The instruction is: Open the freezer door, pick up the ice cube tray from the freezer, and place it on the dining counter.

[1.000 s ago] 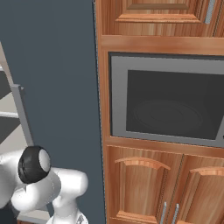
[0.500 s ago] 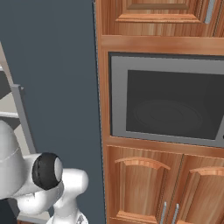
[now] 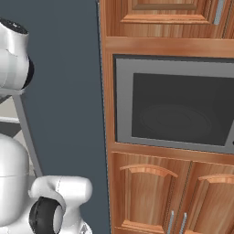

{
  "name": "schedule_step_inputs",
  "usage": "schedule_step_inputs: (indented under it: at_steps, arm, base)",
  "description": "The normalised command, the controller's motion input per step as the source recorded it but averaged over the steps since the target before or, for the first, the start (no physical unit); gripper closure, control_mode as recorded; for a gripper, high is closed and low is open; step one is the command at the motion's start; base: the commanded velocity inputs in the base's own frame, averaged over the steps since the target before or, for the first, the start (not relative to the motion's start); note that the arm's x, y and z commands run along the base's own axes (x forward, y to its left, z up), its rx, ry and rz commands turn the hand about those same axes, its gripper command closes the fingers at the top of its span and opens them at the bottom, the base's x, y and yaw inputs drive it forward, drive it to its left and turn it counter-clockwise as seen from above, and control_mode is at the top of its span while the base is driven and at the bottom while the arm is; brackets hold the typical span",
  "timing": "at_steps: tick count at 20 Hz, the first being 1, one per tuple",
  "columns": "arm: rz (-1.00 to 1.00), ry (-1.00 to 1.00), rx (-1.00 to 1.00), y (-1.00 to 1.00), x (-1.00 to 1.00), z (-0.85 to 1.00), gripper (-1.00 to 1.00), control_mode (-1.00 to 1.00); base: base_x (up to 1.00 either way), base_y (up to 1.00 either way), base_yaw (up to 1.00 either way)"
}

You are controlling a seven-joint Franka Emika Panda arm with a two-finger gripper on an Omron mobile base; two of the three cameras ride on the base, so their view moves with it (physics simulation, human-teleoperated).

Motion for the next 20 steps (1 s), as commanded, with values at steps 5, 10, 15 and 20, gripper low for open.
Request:
schedule_step_inputs:
  at_steps: [5, 10, 15, 20]
  arm:
    - [0.69, -0.25, 0.12, 0.17, 0.51, -0.67, -1.0, -1.0]
    - [0.63, -0.28, 0.15, 0.34, 0.25, -0.52, -1.0, -1.0]
    - [0.51, -0.25, 0.21, 0.42, 0.1, -0.23, -1.0, -1.0]
    - [0.32, -0.32, 0.31, 0.36, 0.0, 0.0, -1.0, -1.0]
  base:
    - [0.0, 0.0, 0.0]
    - [0.0, 0.0, 0.0]
    - [0.0, 0.0, 0.0]
    - [0.0, 0.0, 0.0]
